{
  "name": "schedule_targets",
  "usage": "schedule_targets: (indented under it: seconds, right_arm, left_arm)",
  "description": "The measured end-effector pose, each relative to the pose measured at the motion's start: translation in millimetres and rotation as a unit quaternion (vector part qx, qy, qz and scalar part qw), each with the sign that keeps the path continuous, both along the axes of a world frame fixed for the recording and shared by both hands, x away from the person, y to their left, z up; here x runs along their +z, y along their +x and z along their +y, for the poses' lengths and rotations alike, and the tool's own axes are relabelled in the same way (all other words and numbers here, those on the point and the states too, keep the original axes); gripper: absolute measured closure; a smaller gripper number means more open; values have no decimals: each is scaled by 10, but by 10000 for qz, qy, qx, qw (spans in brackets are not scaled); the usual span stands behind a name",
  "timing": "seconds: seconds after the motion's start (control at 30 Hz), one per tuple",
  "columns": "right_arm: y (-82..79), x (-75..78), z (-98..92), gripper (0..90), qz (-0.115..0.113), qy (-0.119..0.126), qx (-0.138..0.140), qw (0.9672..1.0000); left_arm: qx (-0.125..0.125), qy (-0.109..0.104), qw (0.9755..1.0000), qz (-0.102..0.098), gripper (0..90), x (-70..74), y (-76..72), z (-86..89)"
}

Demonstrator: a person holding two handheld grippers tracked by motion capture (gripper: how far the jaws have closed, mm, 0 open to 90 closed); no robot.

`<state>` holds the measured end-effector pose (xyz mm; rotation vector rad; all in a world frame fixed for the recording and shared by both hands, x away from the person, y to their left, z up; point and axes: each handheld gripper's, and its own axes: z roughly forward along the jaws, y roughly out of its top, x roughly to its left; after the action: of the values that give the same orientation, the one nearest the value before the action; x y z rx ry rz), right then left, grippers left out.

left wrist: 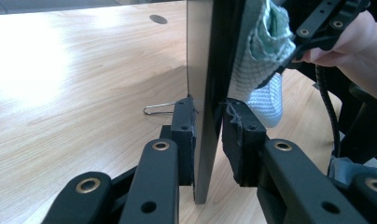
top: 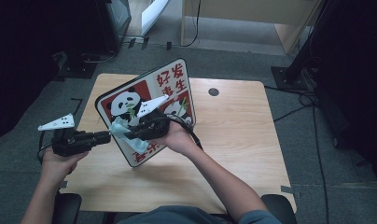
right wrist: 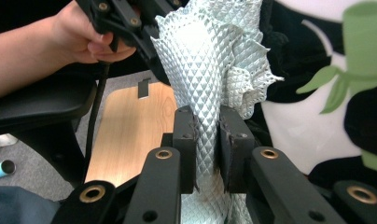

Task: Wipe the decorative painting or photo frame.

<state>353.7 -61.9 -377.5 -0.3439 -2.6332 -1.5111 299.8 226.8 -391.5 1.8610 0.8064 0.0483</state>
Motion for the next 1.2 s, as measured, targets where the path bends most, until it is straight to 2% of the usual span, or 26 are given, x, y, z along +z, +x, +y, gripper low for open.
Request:
schedule_targets:
  seconds: [0.2, 0.43, 0.67, 1.2]
  right_arm:
    - [-20, -43, -15, 795, 48, -27, -19, 10000]
    - [-39, -103, -22, 794, 123, -55, -47, 9999]
    - [-65, -179, -13, 795, 149, -109, -26, 9998]
    - [-88, -359, 5, 794, 296, -129, 14, 9995]
  left_arm:
    - [75, -14, 10000, 52, 750, -30, 57, 57]
    - [96, 40, 9999, 94, 751, -60, 149, 22]
    - [-21, 35, 9999, 94, 751, -64, 218, -26]
    - [-96, 58, 9999, 113, 751, -72, 224, -55]
